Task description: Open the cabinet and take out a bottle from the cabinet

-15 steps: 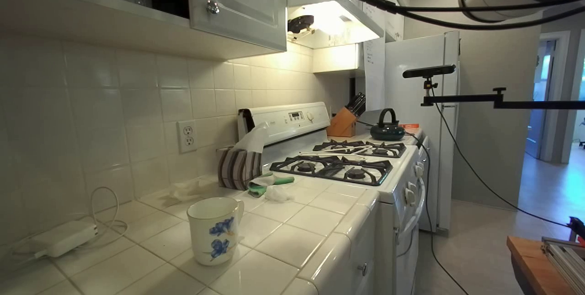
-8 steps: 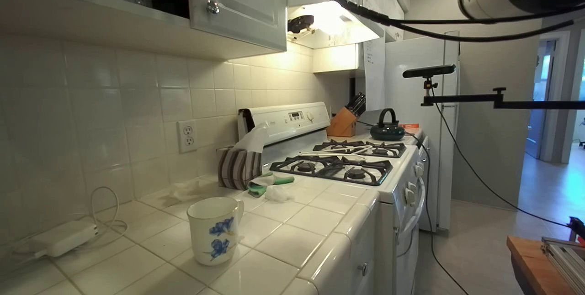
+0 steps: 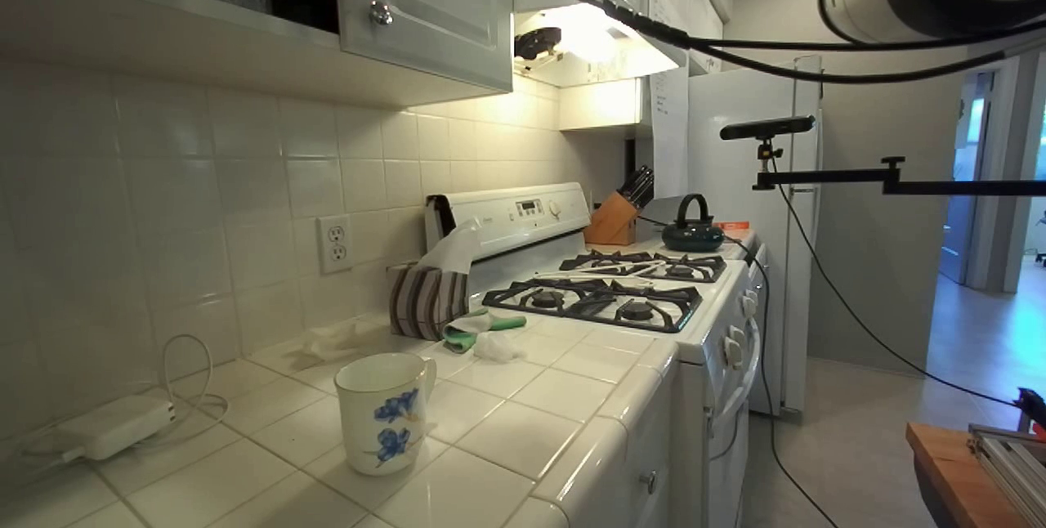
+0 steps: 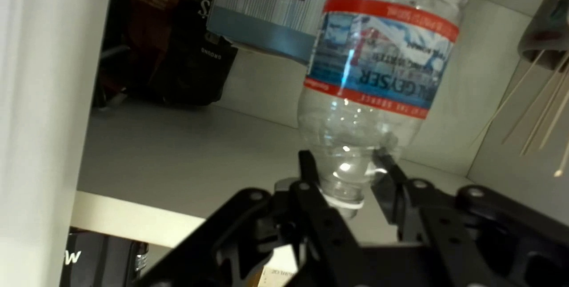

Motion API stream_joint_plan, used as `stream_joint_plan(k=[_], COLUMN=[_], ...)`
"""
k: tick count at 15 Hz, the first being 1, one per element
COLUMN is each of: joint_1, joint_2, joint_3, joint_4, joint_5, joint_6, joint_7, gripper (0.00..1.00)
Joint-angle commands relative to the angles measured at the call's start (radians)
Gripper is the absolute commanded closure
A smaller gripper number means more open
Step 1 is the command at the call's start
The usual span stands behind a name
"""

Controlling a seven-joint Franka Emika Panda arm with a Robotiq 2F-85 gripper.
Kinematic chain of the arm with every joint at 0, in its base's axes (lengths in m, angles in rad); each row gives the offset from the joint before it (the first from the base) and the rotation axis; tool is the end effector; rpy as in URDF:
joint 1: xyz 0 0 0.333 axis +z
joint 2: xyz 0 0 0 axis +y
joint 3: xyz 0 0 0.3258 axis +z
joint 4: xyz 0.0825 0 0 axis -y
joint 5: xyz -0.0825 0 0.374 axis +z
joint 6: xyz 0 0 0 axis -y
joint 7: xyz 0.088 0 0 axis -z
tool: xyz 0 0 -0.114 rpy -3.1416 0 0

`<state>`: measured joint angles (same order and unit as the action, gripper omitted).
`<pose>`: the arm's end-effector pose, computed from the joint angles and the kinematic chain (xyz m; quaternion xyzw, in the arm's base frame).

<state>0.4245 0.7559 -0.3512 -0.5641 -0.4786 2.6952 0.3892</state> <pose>0.7127 0.2363 0.7549 0.7247 0.0900 0.6718 0.1241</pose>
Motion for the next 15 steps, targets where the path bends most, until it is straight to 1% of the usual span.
stream_joint_plan(k=[1, 4, 7, 8, 9, 12, 13, 14, 15], joint_1=[0.004, 0.006, 0.014, 0.02, 0.029, 0.057, 0.071, 0.089, 0.103], joint_2=[0.02, -0.015, -0.045, -0.066, -0.086, -0.179, -0.201, -0.228, -0.268], joint_3=[-0.032, -0.011, -0.013, -0.001, 0.014, 0.102, 0.098, 0.08, 0.084], joint_4=[0.042, -0.002, -0.028, -0.044, -0.065, -0.167, -0.183, -0.195, -0.226], joint_5=[-0.016, -0.001, -0.005, 0.002, 0.009, 0.051, 0.034, 0.006, 0.004], joint_6=[0.018, 0.007, -0.013, -0.025, -0.046, -0.127, -0.157, -0.193, -0.236], joint_7=[0.034, 0.0, 0.007, -0.001, -0.014, -0.057, -0.034, 0.006, -0.001], gripper=[0.9, 0.9, 0.9, 0.9, 0.9, 0.9, 0.9, 0.9, 0.9])
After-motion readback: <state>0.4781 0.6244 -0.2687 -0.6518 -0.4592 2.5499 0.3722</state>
